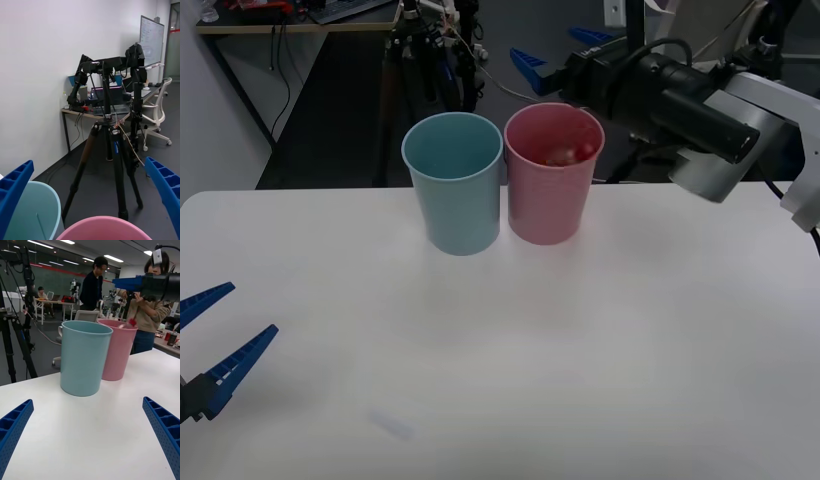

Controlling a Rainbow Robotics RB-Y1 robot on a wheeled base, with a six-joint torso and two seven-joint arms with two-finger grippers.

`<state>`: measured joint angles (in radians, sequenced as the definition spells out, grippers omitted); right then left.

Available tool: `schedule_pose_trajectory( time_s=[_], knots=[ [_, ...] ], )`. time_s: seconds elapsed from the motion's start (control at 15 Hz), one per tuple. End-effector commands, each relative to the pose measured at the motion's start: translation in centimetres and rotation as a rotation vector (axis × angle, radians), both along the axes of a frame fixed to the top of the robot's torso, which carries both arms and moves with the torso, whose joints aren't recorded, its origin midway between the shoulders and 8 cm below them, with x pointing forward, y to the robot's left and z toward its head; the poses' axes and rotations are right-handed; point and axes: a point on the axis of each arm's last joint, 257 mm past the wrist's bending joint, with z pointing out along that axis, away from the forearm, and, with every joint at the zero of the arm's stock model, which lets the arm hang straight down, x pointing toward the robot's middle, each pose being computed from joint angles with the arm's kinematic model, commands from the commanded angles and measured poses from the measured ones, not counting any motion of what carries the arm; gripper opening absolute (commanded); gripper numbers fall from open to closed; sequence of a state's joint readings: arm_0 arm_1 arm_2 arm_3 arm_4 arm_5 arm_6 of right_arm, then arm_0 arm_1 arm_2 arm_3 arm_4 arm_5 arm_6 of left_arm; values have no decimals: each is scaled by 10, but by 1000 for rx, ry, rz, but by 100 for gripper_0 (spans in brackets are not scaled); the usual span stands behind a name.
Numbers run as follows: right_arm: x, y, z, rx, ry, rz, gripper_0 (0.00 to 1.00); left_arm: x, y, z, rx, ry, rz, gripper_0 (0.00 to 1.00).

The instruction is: Grasp the object on the table and drop it into the matching bin: aluminum can to the light blue bin, PET bottle to the pink bin.

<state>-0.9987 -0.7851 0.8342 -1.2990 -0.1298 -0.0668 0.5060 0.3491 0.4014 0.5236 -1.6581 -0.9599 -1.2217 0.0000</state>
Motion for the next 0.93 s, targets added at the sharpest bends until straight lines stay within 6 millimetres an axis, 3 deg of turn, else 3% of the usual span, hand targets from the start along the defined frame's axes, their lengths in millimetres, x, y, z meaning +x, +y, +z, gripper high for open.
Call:
schedule_pose_trajectory(
  time_s=[0.07,0.53,0.93],
  knots=[
    [0,0,3,8,0,-1,100,0,0,0,0,0,0,100],
    [-11,-1,8,0,-13,20,100,0,0,0,0,0,0,100],
    [-64,-27,14,-1,-32,40,100,0,0,0,0,0,0,100]
  ],
)
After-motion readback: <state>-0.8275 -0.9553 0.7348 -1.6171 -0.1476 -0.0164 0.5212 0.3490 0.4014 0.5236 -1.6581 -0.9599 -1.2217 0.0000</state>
